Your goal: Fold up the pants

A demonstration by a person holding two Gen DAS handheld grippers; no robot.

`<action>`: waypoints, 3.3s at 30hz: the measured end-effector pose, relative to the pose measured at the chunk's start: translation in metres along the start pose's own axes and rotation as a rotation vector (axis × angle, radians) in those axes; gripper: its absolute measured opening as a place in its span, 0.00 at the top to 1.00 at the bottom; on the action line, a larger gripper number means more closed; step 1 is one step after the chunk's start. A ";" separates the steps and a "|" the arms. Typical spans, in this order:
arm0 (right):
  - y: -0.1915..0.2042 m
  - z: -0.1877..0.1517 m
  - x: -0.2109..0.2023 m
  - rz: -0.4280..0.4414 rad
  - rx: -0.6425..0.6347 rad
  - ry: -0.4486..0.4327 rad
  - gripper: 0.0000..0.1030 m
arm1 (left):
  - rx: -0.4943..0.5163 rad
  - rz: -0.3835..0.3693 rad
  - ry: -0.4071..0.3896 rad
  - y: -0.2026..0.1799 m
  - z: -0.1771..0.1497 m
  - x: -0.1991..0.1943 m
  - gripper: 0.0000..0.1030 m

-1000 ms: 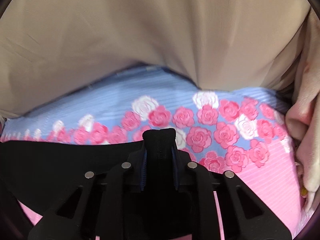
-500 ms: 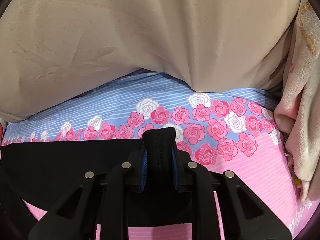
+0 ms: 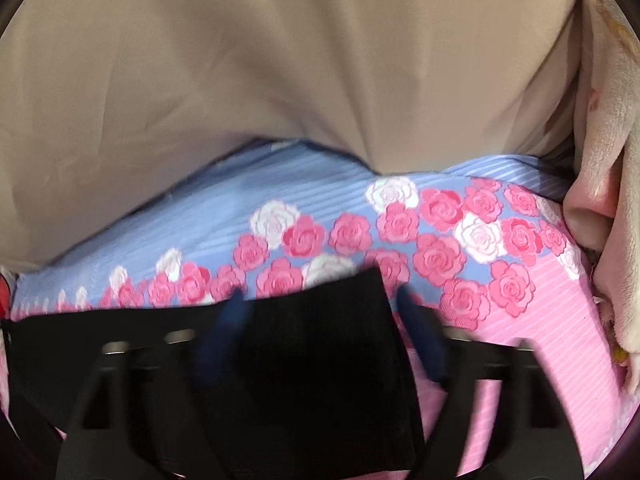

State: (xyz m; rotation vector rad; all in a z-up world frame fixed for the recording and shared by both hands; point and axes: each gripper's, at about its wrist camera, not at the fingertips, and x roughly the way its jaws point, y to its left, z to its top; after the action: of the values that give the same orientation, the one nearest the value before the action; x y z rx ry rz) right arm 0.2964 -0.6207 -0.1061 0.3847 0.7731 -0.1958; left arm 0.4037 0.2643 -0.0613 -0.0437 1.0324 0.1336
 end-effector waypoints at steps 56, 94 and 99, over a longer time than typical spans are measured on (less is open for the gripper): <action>-0.109 -0.238 -0.299 0.097 0.145 -0.192 0.38 | 0.081 0.387 -0.248 0.086 -0.227 -0.248 0.42; -0.053 -0.246 -0.190 -0.050 0.021 0.093 0.51 | 0.507 -0.197 -0.101 -0.234 -0.318 -0.163 0.28; -0.040 -0.244 -0.192 -0.089 -0.058 0.083 0.82 | 0.543 -0.197 -0.103 -0.243 -0.326 -0.168 0.28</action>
State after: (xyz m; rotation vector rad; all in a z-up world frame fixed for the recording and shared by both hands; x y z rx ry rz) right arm -0.0072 -0.5521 -0.1388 0.3050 0.8767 -0.2411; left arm 0.0734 -0.0243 -0.0909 0.3506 0.9275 -0.3222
